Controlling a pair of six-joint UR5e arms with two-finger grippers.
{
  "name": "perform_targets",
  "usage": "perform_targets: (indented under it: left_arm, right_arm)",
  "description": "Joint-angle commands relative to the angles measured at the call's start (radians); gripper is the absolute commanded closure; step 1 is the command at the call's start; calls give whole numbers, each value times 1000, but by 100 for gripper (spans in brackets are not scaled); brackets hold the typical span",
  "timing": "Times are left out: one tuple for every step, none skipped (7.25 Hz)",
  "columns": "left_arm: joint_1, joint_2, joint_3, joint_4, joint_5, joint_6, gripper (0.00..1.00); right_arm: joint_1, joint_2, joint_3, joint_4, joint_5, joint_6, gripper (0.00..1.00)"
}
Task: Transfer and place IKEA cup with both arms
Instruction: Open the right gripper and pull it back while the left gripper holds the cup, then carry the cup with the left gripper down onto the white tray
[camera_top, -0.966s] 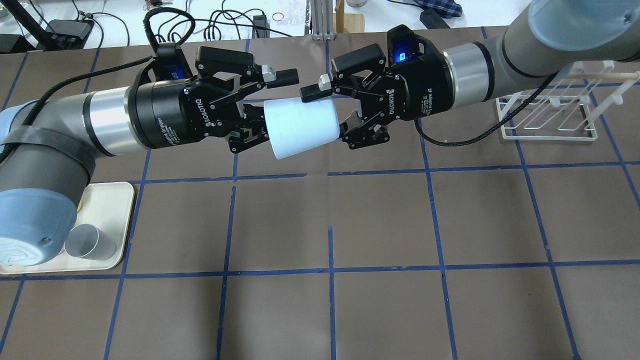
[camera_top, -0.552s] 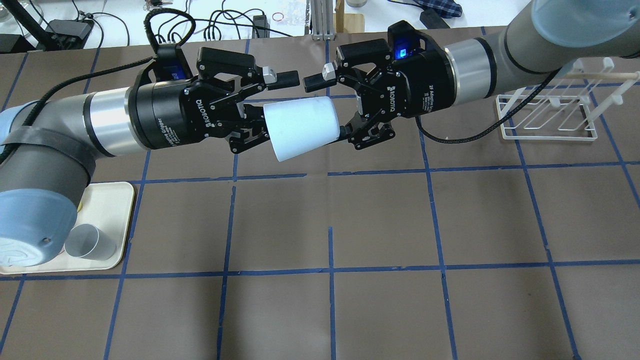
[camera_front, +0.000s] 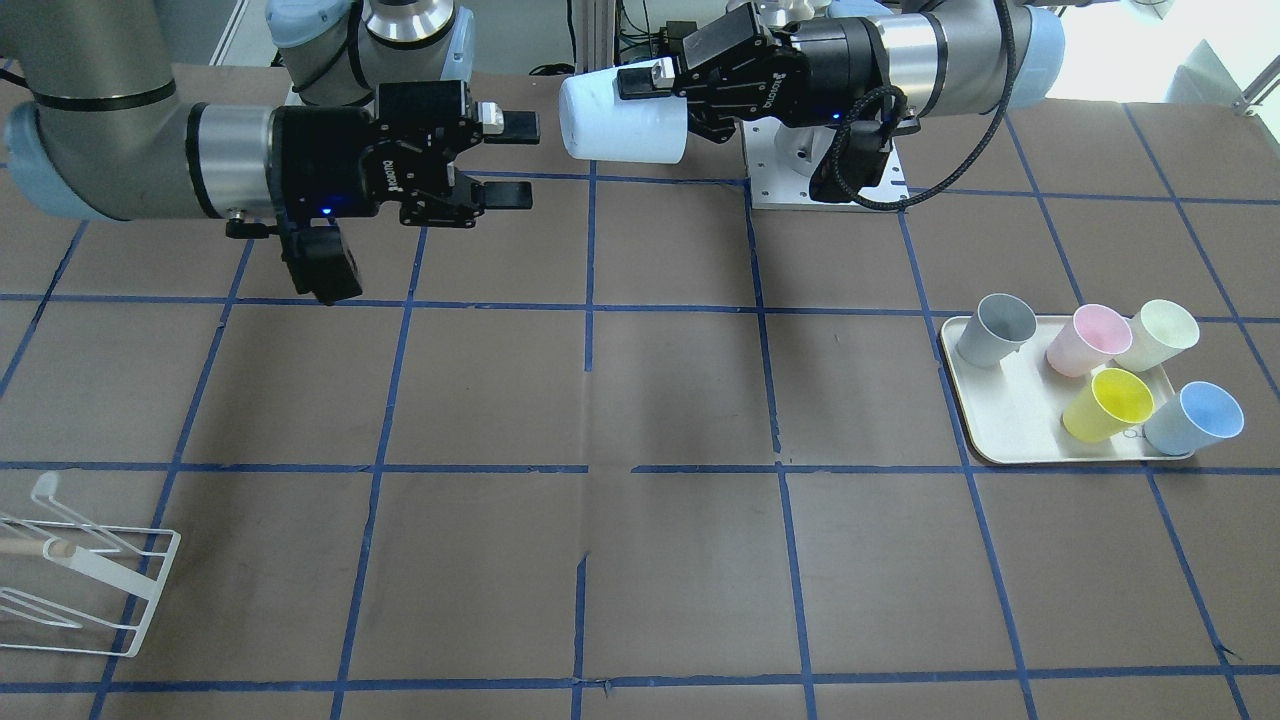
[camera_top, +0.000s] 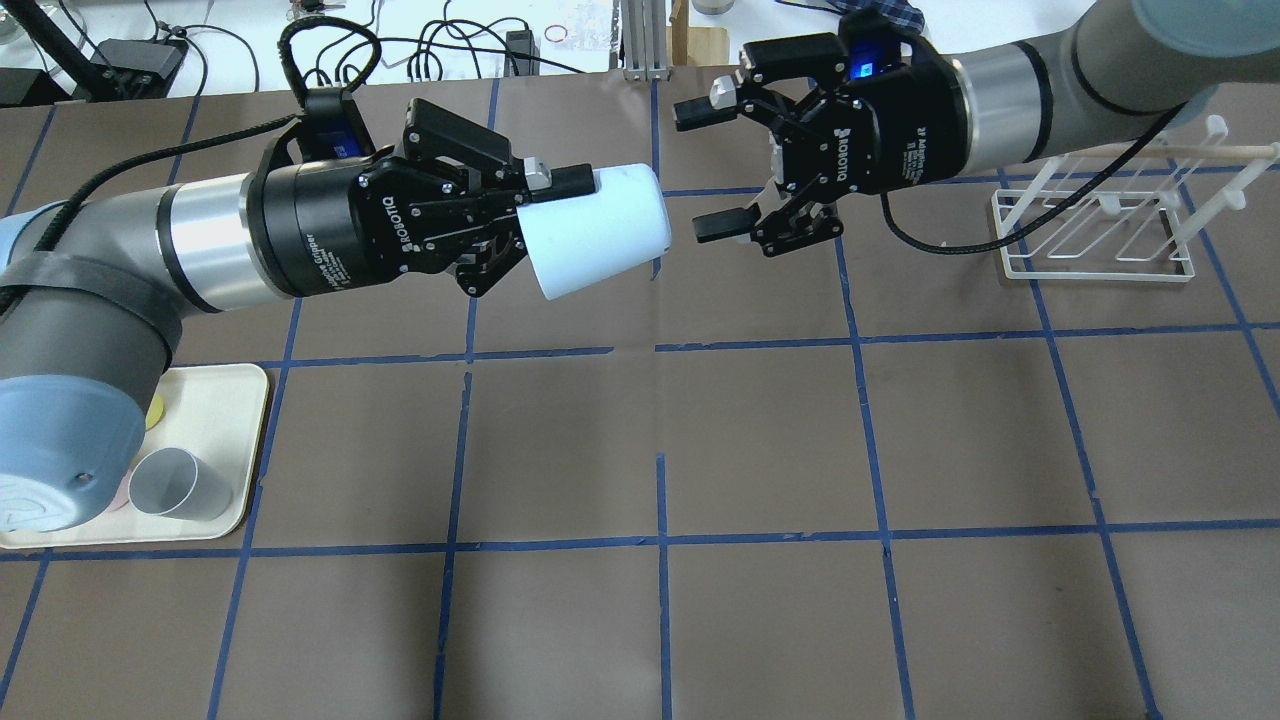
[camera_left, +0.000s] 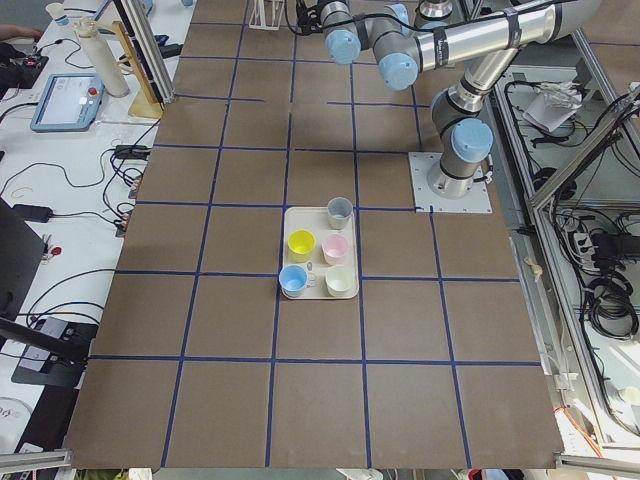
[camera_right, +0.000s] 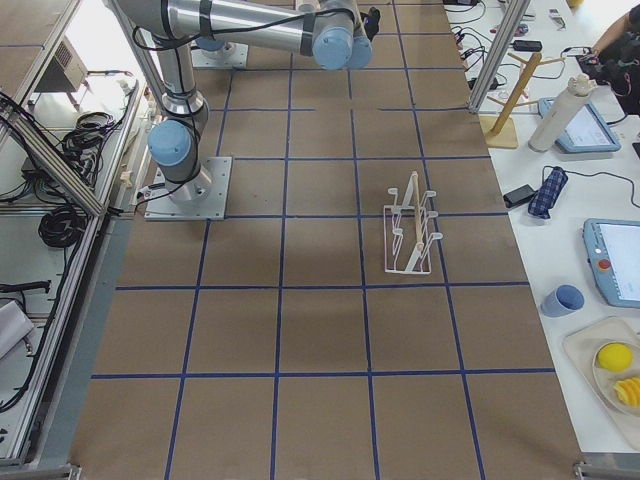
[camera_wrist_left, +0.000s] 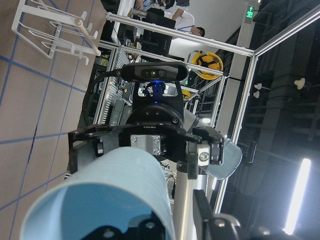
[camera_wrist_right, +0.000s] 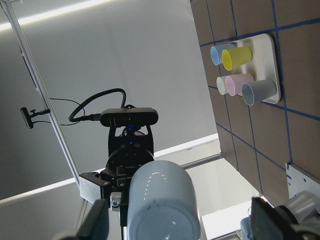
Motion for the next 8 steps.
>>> perform_targets:
  left_arm:
    - [9, 4, 9, 7, 10, -56, 100]
    - [12, 4, 20, 11, 118, -75, 100]
    - [51, -1, 44, 57, 283, -85, 100]
    - [105, -10, 76, 83, 453, -107, 100]
    - [134, -18, 107, 80, 565, -99, 100]
    - [141, -25, 129, 85, 686, -93, 100]
    - [142, -33, 153, 82, 878, -51, 100]
    - [160, -42, 167, 70, 1072, 57, 100]
  right_arm:
    - [-81, 8, -21, -5, -136, -2, 0]
    - [-81, 1, -27, -26, -190, -2, 0]
    - [-81, -4, -27, -69, -273, 1, 0]
    - [-81, -5, -26, -130, -395, 30, 0]
    - [-75, -15, -26, -211, -484, 111, 0]
    - [-65, -24, -26, -305, -570, 180, 0]
    - [-43, -24, -26, -427, -703, 266, 0]
    - [-2, -28, -24, -520, -826, 338, 0]
